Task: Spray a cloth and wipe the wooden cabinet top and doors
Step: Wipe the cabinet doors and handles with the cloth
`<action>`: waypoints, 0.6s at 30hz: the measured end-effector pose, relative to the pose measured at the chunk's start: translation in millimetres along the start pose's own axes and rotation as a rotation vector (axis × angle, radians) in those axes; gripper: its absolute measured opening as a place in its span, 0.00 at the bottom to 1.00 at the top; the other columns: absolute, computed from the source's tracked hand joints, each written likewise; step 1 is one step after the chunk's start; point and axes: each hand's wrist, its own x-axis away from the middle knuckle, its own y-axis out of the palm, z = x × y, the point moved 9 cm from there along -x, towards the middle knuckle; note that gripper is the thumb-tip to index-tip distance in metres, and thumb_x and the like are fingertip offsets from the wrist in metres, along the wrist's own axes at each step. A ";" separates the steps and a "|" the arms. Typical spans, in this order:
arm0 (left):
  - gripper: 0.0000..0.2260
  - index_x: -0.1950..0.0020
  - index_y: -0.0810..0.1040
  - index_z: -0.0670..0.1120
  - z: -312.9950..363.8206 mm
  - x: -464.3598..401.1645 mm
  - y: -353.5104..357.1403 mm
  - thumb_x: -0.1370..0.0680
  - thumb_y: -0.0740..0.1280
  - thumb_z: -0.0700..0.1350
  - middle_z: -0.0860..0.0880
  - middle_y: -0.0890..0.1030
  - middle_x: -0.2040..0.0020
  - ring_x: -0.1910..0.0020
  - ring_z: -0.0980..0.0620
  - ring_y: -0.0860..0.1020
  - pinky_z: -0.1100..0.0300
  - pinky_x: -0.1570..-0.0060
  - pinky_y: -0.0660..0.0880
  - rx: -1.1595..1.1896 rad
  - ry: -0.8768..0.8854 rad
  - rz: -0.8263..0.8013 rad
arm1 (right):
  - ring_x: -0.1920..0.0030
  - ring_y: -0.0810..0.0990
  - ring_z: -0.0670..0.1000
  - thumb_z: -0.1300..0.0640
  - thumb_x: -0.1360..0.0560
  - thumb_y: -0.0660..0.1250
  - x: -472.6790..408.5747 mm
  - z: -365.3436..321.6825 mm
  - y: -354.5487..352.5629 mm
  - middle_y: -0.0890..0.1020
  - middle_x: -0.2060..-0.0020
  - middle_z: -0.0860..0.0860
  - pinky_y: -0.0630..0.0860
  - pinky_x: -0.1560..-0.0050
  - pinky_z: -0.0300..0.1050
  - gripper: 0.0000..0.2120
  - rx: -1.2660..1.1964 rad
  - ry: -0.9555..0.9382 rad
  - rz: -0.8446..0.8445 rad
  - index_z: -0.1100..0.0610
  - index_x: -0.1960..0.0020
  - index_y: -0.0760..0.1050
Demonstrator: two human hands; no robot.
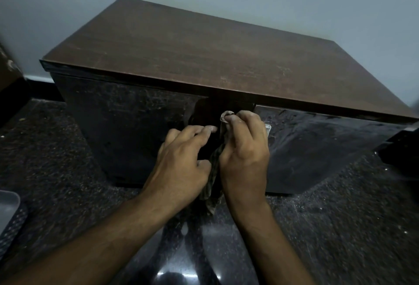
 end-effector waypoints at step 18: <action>0.27 0.28 0.71 0.49 0.5 -2.5 -3.0 0.27 0.65 0.37 0.58 0.74 0.35 0.44 0.60 0.66 0.63 0.39 0.68 -0.018 0.015 0.057 | 0.51 0.79 0.56 0.68 0.20 0.66 25.2 -1.3 -2.2 0.82 0.51 0.62 0.78 0.47 0.45 0.07 -0.095 -0.106 0.109 0.69 0.50 0.83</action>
